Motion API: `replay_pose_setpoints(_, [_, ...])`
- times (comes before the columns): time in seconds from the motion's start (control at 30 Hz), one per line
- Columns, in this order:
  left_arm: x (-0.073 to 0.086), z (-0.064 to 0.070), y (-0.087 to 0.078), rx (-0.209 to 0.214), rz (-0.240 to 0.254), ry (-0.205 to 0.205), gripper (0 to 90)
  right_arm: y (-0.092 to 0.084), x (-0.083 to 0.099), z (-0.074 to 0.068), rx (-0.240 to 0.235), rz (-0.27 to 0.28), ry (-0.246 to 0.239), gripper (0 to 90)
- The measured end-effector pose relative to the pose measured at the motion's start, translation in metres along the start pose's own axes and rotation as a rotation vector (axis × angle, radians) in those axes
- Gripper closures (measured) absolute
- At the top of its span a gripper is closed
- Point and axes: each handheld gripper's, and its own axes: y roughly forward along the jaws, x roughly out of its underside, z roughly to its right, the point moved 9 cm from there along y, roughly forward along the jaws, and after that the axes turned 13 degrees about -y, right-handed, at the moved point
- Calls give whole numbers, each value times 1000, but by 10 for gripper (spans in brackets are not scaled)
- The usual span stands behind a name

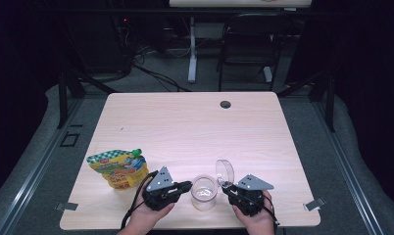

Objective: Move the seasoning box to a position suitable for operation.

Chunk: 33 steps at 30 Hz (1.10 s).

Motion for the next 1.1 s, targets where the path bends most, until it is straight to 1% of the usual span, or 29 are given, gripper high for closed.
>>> replay_pose_setpoints(0.1, [1,-3,-5,-12,11,-12,853,3,0,2,4,-11,-2,784])
replay_pose_setpoints(0.17, [2,-5,-7,-17,12,-17,853,5,-2,1,10,-4,0,788])
replay_pose_setpoints(0.2, [3,-6,-8,-22,11,-19,853,6,-2,2,15,-7,-9,800])
replay_pose_setpoints(0.23, [3,-7,-10,-28,12,-18,853,6,-3,3,26,-6,-16,830])
replay_pose_setpoints(0.27, [4,-8,-11,-32,14,-21,853,7,-4,4,33,4,-13,844])
replay_pose_setpoints(0.33, [4,-9,-14,-40,16,-24,853,7,-6,7,27,12,4,860])
replay_pose_setpoints(0.37, [5,-10,-15,-42,22,-28,853,9,-7,8,18,27,22,859])
replay_pose_setpoints(0.47, [6,-14,-19,-57,27,-35,853,12,-7,10,12,18,17,859])
replay_pose_setpoints(0.57, [6,-16,-22,-68,34,-42,852,16,-9,11,19,28,18,857])
replay_pose_setpoints(0.6, [6,-16,-23,-69,36,-43,852,18,-10,12,21,36,19,856])
replay_pose_setpoints(0.73, [7,-19,-29,-87,42,-39,846,24,-11,15,14,29,30,846])
replay_pose_setpoints(0.8, [8,-21,-33,-96,43,-39,842,27,-13,15,17,36,32,842])
replay_pose_setpoints(0.83, [8,-22,-35,-102,42,-42,839,28,-13,16,18,31,28,838])
replay_pose_setpoints(0.87, [8,-23,-38,-108,53,-48,837,29,-14,16,20,32,28,837])
replay_pose_setpoints(0.9, [8,-24,-41,-113,56,-47,834,30,-15,17,17,30,23,836])
replay_pose_setpoints(0.93, [9,-25,-46,-120,58,-55,833,31,-16,17,16,39,26,833])
replay_pose_setpoints(1.03, [11,-28,-55,-136,57,-65,846,35,-18,18,5,32,27,829])
replay_pose_setpoints(1.07, [12,-29,-59,-134,59,-70,847,36,-19,19,4,33,28,827])
replay_pose_setpoints(1.1, [12,-30,-63,-143,61,-74,848,37,-20,19,0,37,31,825])
